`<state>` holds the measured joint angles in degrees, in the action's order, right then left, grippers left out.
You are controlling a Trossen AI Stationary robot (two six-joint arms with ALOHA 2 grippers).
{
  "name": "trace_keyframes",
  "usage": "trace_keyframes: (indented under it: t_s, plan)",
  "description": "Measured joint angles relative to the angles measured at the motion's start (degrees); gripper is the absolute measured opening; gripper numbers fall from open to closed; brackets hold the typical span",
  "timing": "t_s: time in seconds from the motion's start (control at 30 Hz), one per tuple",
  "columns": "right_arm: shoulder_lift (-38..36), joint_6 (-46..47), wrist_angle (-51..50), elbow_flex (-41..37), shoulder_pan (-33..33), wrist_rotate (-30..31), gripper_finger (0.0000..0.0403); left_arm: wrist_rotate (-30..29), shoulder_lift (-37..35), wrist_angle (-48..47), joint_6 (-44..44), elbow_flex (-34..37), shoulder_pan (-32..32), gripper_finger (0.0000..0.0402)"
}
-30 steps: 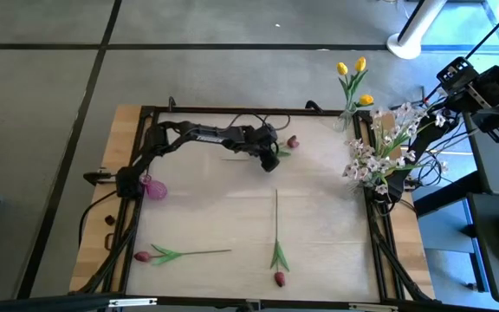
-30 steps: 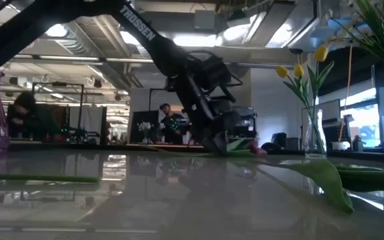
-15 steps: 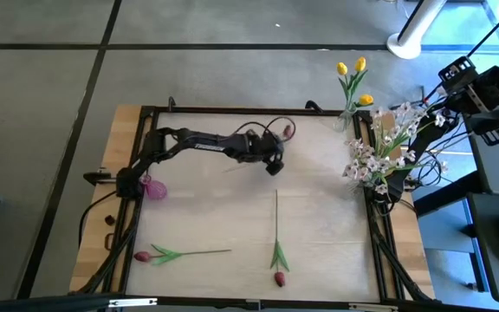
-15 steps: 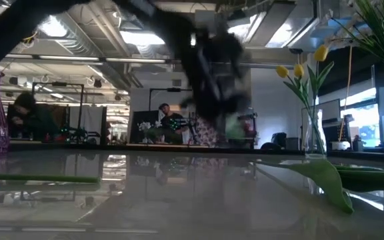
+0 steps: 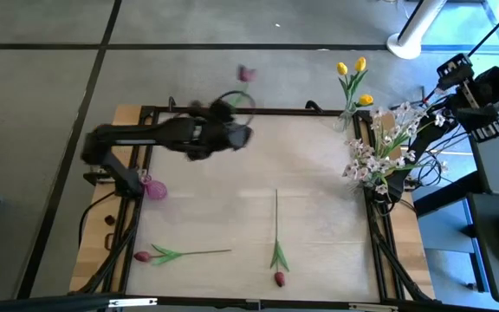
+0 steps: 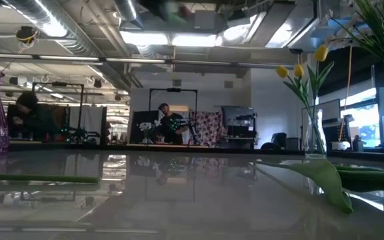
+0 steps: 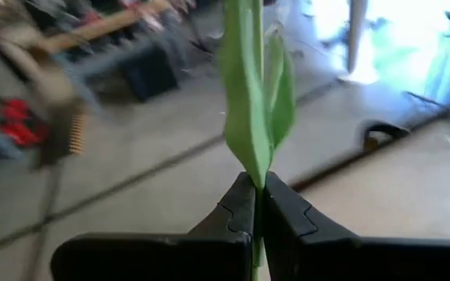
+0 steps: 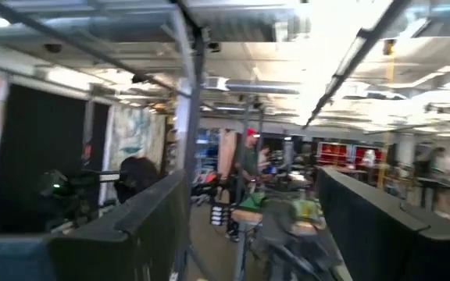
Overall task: Sort flowers into vase by color
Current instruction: Put the top red flower into the purple vase
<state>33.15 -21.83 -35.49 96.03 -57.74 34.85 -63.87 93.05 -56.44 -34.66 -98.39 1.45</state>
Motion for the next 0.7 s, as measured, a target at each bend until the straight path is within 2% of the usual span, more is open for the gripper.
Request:
trace_keyframes:
  t_s: [0.2, 0.33, 0.4, 0.53, 0.7]
  plan:
    - [0.00, -2.22, 2.93, 0.00, 0.00, 9.65, 0.0284, -16.57, -11.32, -19.38, -17.55, 0.05, -9.34, 0.0003]
    - [0.00, -1.95, 3.03, -0.01, 0.02, 16.37, 0.0284, -25.42, -15.28, -30.13, -25.95, 0.04, -16.53, 0.0003]
    - [0.00, -0.14, 3.02, -0.11, 0.00, 17.74, 0.0284, -26.02, -16.80, -33.44, -28.65, 0.07, -19.13, 0.0003]
    - [0.39, 5.72, 3.10, -0.27, 0.02, 17.58, 0.0284, -26.29, -19.76, -33.46, -30.11, 2.78, -22.91, 0.0002]
    - [3.34, 7.92, 8.72, -4.32, 0.00, 17.06, 0.0284, -26.07, -23.96, -33.53, -37.39, 11.03, -27.16, 0.0002]
